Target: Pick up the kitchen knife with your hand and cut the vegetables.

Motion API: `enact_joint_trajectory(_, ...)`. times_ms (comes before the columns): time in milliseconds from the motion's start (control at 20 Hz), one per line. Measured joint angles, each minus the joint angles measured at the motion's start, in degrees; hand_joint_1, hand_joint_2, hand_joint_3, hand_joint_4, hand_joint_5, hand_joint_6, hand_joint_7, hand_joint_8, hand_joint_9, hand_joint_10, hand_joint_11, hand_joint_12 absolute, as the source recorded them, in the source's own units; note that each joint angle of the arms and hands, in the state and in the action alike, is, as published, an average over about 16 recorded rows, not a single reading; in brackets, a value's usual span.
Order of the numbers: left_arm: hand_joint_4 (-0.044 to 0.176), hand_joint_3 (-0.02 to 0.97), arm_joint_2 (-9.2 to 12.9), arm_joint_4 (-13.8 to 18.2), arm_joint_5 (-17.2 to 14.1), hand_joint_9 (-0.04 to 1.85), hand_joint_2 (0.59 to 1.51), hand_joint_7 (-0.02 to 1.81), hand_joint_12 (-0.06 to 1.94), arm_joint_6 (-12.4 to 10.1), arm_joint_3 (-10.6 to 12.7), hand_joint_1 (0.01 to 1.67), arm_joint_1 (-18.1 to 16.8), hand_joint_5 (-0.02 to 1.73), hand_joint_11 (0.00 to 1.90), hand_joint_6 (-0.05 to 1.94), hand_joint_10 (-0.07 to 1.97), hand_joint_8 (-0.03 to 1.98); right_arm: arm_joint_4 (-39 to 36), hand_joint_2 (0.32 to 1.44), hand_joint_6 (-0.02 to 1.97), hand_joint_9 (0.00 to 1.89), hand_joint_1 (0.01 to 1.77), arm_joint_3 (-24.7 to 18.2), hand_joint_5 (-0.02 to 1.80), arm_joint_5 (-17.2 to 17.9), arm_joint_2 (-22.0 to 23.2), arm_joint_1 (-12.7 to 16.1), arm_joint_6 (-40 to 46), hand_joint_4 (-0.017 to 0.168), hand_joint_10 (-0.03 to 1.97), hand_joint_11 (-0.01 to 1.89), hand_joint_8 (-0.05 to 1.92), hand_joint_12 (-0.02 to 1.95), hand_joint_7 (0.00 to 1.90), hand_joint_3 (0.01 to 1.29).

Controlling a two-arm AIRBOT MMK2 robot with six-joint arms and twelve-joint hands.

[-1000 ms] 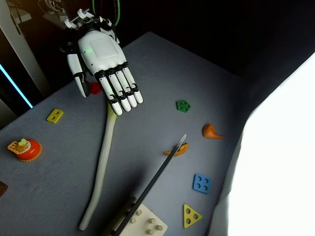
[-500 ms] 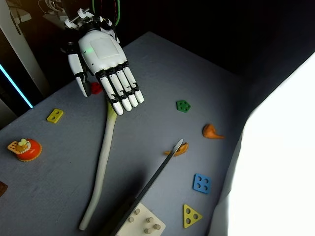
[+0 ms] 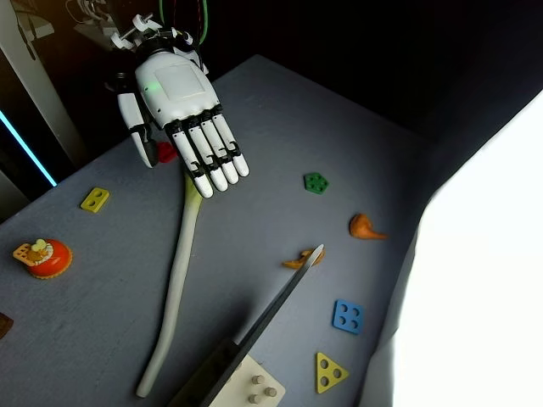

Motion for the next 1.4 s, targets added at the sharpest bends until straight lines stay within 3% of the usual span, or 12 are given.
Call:
enact_joint_trajectory(300,0.003,-0.001,-0.4,0.5,1.4,0.02,1.4,0.03,0.01,-1.1,-0.5,0.31,0.5,0.07,0.02,0.0,0.01,0.0,-3.3,1.03,1.46,0.63,1.12,0.0,0.58,-0.2,0.9,-0.1,2.2,0.005,1.8,0.65,1.59,1.89,0.7,0.38)
enact_joint_trajectory(400,0.003,0.0,-0.5,0.5,1.8,0.02,1.399,0.03,0.01,-1.5,-0.8,0.31,0.6,0.07,0.02,0.0,0.01,0.0,-4.8,1.04,1.27,0.47,1.1,0.0,0.48,-0.4,1.4,-0.1,3.3,0.011,1.7,0.48,1.43,1.82,0.56,0.29)
enact_joint_trajectory(600,0.002,0.0,-0.8,-0.1,2.6,0.02,1.4,0.02,0.01,-1.9,-1.6,0.3,0.4,0.07,0.02,0.0,0.01,0.0,-8.6,1.05,0.86,0.22,1.05,-0.3,0.32,-1.0,2.6,-0.2,5.9,0.023,1.32,0.21,1.0,1.59,0.35,0.05)
enact_joint_trajectory(900,0.002,0.001,-0.8,-1.4,3.7,0.02,1.4,0.03,0.01,-1.9,-3.0,0.29,-0.6,0.06,0.02,0.0,0.01,0.0,-13.6,0.91,0.31,0.06,0.96,-4.1,0.11,-1.9,6.4,-0.3,8.0,0.047,0.65,0.05,0.41,0.91,0.11,0.02)
enact_joint_trajectory(1150,0.002,0.002,-0.8,-2.2,4.3,0.02,1.4,0.03,0.01,-1.8,-3.9,0.29,-1.5,0.06,0.02,0.0,0.01,0.0,-15.4,0.8,0.04,0.02,0.9,-12.3,0.02,-3.2,12.2,0.9,5.5,0.062,0.16,0.01,0.05,0.36,0.03,0.02)
enact_joint_trajectory(1400,0.002,0.003,-0.8,-2.6,4.5,0.02,1.401,0.03,0.01,-1.7,-4.3,0.3,-2.1,0.06,0.02,0.0,0.01,0.0,-12.7,0.78,0.02,0.02,0.8,-25.3,0.02,-6.2,20.0,3.1,-1.9,0.065,0.02,0.01,0.0,0.04,0.01,0.02)
